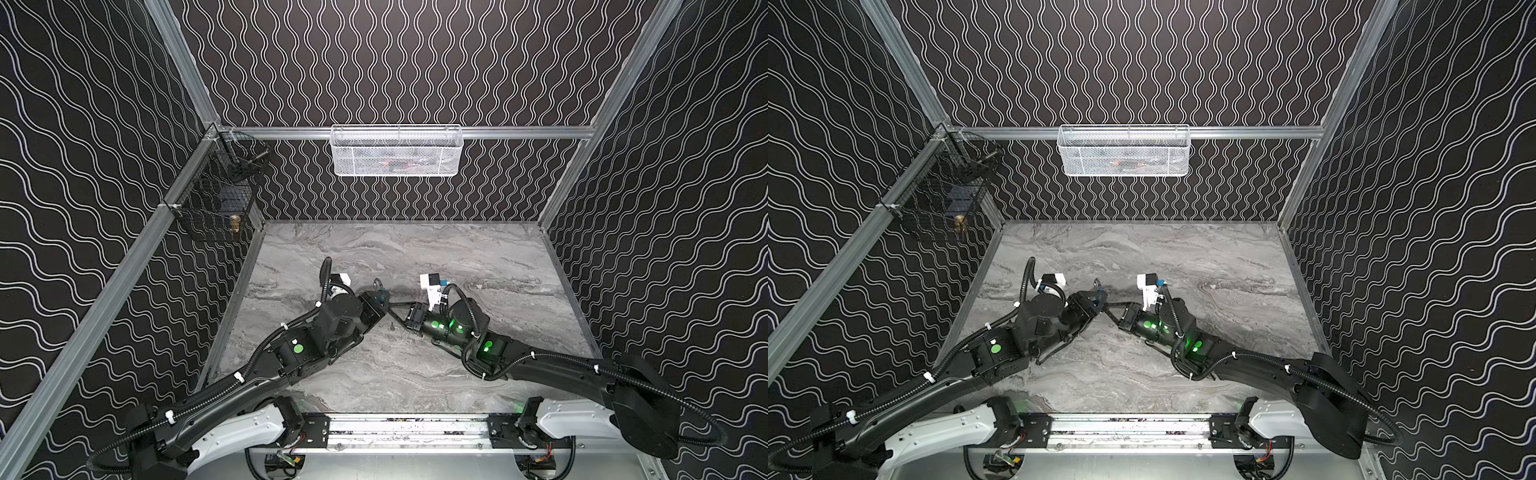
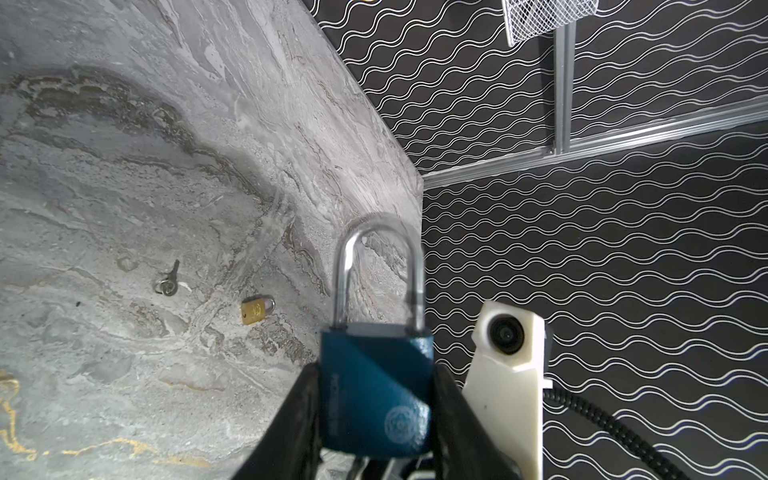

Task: Unlock with the key

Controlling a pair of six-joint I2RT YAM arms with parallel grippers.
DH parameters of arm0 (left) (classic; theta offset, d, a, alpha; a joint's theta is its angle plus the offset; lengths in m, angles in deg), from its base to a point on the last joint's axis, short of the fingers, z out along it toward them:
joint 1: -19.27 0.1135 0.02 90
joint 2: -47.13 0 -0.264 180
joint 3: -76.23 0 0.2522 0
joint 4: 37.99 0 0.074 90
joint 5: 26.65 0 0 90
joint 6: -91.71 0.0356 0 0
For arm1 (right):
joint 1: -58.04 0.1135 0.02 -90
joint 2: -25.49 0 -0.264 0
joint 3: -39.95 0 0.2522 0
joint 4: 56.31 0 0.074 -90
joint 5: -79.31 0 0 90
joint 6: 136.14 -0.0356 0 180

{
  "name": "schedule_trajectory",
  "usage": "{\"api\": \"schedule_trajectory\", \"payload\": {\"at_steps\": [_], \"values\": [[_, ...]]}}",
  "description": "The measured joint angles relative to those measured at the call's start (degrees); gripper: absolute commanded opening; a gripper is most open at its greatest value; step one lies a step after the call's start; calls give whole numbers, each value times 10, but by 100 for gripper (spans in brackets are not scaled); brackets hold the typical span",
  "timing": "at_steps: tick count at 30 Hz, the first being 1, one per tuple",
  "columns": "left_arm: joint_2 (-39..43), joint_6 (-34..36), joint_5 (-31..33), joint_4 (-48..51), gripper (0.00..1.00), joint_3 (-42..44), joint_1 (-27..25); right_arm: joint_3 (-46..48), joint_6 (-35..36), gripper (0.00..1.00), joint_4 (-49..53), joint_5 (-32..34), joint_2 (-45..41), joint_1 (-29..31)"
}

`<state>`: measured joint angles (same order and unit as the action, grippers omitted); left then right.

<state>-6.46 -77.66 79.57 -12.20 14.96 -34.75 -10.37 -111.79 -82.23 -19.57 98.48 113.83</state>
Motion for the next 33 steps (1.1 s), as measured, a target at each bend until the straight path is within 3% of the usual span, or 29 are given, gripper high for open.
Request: {"api": "schedule_trajectory", "payload": {"at_steps": [10,19,25,33], "values": [[3,-12,9,-12,0,1,-5,-3,-8,0,-4,2,-3,0],[11,3,15,30,0,-13,-9,-17,36,0,45,-7,-12,2],[20,24,17,83,0,-26,-13,-21,78,15,66,-19,-16,4],[26,62,49,125,0,-27,-14,-21,113,27,91,-13,-19,4]]}}
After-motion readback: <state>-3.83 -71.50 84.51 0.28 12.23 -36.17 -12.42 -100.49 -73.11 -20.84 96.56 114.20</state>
